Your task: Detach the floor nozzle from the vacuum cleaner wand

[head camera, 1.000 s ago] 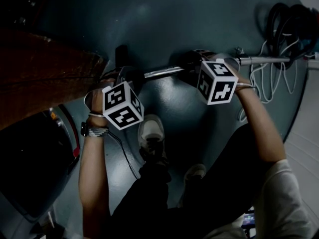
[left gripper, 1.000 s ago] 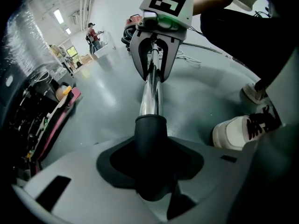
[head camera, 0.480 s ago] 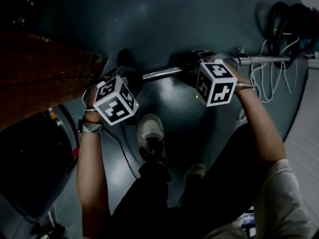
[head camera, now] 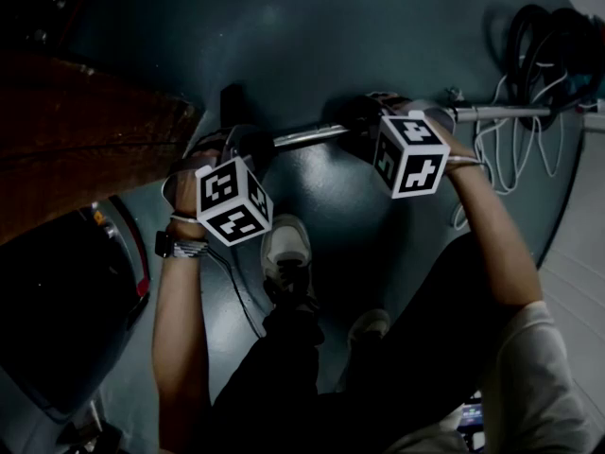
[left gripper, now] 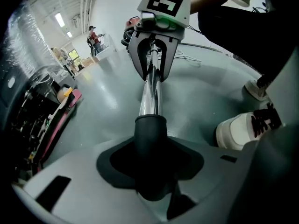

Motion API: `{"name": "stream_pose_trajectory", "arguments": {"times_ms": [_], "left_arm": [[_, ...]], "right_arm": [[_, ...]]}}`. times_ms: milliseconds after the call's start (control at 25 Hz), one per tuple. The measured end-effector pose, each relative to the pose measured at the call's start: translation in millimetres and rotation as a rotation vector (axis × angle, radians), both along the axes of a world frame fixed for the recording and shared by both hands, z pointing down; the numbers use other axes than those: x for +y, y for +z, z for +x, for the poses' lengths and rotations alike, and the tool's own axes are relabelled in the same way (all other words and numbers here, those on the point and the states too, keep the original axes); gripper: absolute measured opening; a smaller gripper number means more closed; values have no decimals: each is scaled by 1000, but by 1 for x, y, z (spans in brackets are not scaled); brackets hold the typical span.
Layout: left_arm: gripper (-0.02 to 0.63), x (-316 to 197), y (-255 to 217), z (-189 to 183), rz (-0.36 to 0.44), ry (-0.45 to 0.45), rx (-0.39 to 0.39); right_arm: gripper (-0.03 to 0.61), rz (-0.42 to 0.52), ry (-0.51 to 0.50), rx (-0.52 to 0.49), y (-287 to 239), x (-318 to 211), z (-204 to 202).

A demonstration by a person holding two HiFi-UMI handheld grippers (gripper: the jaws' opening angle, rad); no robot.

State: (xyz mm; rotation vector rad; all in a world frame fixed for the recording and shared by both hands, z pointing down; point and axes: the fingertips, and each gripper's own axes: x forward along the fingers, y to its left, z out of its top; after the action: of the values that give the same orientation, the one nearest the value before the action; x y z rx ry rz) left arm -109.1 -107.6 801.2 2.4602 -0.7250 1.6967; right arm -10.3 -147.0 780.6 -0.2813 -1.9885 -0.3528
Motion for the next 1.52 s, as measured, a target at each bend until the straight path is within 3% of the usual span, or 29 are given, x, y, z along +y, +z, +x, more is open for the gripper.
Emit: {"name": "stream_pose_trajectory", "arguments": {"times_ms": [400, 600, 1000, 1520], "left_arm": [[160, -4, 0, -5, 75, 23, -101], [160, -6, 2, -25, 149, 72, -278], [160, 14, 17, -28, 49, 38, -206], [161, 38, 46, -18, -19, 116, -256]], "right_arm": [[164, -17, 8, -14, 1, -1, -2], [164, -10, 13, 23, 9, -6, 6], [164, -25, 23, 62, 25, -6, 16], [164, 23, 65, 94, 50, -15, 24]]}}
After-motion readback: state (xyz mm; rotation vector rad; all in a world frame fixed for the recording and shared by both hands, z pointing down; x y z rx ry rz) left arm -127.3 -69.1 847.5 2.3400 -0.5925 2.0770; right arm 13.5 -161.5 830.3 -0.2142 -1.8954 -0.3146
